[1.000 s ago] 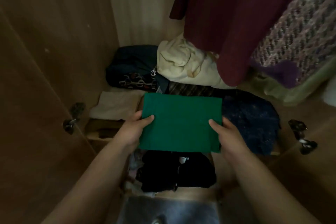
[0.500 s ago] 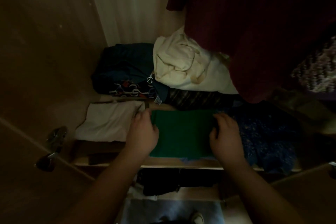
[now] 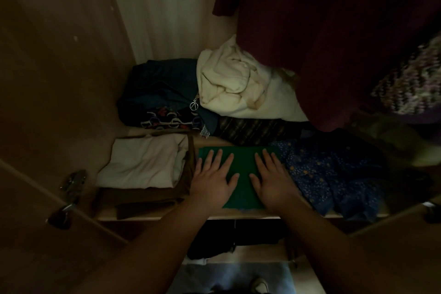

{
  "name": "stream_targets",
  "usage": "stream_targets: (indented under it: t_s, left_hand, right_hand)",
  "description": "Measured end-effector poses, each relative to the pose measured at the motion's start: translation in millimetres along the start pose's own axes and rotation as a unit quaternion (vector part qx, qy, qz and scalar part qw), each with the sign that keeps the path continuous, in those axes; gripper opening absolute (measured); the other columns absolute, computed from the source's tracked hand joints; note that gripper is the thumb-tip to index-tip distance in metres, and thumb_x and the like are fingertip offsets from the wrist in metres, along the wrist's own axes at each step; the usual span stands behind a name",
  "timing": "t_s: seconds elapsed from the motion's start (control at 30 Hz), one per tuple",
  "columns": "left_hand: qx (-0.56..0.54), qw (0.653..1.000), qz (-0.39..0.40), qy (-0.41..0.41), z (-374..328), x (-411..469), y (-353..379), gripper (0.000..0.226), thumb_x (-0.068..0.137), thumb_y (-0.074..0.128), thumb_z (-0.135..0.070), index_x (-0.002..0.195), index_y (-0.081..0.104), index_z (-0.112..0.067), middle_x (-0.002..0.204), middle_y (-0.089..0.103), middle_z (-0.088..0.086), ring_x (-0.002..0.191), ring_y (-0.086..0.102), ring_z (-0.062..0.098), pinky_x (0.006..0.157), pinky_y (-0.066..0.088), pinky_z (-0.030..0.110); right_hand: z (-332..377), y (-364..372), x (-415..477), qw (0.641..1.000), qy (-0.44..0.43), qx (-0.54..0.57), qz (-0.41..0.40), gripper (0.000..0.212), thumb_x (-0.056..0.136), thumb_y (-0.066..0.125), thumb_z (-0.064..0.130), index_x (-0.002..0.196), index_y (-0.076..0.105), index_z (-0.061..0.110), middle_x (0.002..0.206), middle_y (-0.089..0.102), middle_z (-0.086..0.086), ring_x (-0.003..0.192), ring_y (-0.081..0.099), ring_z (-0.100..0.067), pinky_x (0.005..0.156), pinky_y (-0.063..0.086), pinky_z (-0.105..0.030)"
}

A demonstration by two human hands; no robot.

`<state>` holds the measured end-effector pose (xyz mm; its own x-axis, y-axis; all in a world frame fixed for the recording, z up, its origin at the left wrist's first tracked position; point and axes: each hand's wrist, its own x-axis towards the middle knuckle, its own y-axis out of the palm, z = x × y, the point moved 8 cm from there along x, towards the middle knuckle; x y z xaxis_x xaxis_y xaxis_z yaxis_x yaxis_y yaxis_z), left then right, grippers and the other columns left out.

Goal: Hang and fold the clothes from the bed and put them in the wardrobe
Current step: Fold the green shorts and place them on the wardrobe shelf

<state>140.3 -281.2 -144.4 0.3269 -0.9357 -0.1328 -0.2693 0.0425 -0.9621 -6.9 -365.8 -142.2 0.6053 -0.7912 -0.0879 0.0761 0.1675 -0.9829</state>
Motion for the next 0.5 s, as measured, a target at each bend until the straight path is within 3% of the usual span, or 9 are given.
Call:
stream_targets:
  t_s: [0.23, 0.5]
  left_hand:
    - [0.0, 1.0, -0.02, 0.001, -5, -35, -32, 0.066, 0.101, 0.021, -0.06, 0.159, 0.002, -0.035, 0.168, 0.003, 0.001, 0.154, -0.004, 0.025, 0.123, 0.0, 0.052]
    - [-0.026, 0.994, -0.102, -0.012, -30, -143, -62, 0.065, 0.102, 0.028, -0.056, 0.159, 0.002, -0.035, 0.168, 0.006, 0.002, 0.154, -0.002, 0.024, 0.124, 0.004, 0.05]
  right_hand:
    - [7, -42, -32, 0.999, 0.006, 0.024, -0.046, 0.062, 0.102, 0.034, 0.048, 0.157, 0.022, 0.021, 0.164, 0.019, -0.005, 0.152, 0.011, -0.026, 0.121, 0.02, -0.047]
    - [3, -88, -144, 0.993, -0.019, 0.03, -0.114, 0.06, 0.102, 0.034, 0.047, 0.157, 0.022, 0.024, 0.165, 0.015, 0.0, 0.152, 0.005, -0.022, 0.123, 0.015, -0.041]
